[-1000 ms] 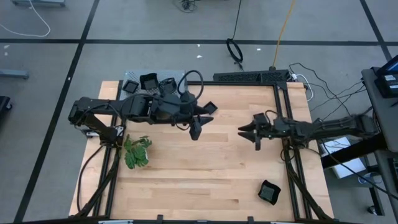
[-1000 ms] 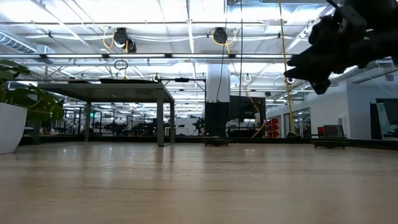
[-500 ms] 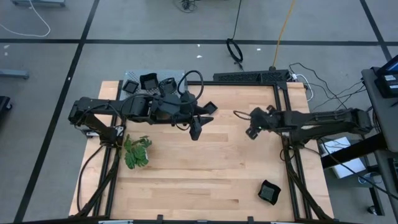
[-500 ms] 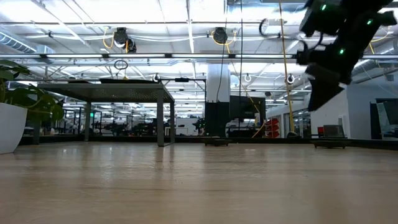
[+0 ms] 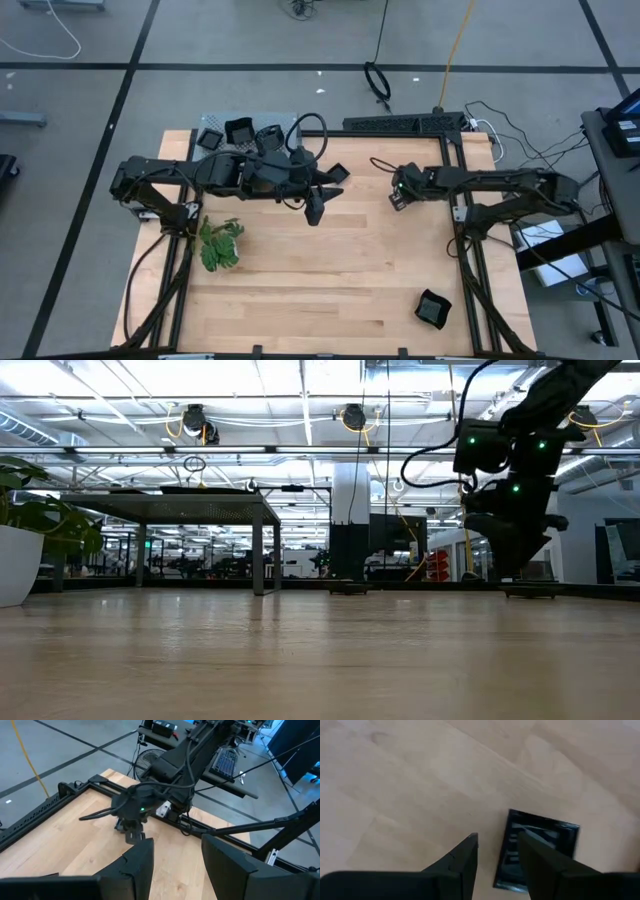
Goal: Pick & Place Mini shaped plates
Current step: Stack the square plate on top of the square plate on the shelf
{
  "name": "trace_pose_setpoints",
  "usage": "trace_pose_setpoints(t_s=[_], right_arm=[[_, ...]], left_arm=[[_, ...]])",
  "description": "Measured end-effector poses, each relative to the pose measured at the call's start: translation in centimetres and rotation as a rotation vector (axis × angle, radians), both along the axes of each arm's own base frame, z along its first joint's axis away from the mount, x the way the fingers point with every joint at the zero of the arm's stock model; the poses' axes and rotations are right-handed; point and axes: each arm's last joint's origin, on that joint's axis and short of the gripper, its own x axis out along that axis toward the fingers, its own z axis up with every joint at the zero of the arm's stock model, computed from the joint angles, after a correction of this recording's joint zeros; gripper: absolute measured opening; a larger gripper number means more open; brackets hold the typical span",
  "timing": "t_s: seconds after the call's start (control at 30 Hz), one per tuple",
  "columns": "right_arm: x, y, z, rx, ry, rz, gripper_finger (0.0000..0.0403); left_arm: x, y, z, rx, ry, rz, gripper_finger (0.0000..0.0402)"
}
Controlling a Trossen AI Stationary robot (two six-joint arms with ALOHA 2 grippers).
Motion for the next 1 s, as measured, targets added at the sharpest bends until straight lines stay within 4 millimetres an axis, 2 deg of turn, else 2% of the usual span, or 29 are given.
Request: trace_pose_setpoints(t_s=[0.27, 0.47, 0.7, 1.0], right_arm=[[0.1, -1.3, -1.4, 0.004, 0.073, -0.045, 0.0152], [0.2, -1.7, -2.4, 0.025, 0.118, -0.052, 0.0141], [0.5, -1.8, -3.0, 0.031, 0.147, -0.025, 0.0103], [0.3, -1.3, -2.4, 0.044, 0.142, 0.064, 0.0007]], left_arm=[[0.0, -0.6, 0.0, -0.002, 0.0, -0.016, 0.017], [-0.1, -0.8, 0.0, -0.002, 0.0, -0.024, 0.017], [-0.1, -1.0, 0.0, -0.002, 0.001, -0.029, 0.017], [-0.1, -1.0, 0.0, 0.004, 0.003, -0.031, 0.017]])
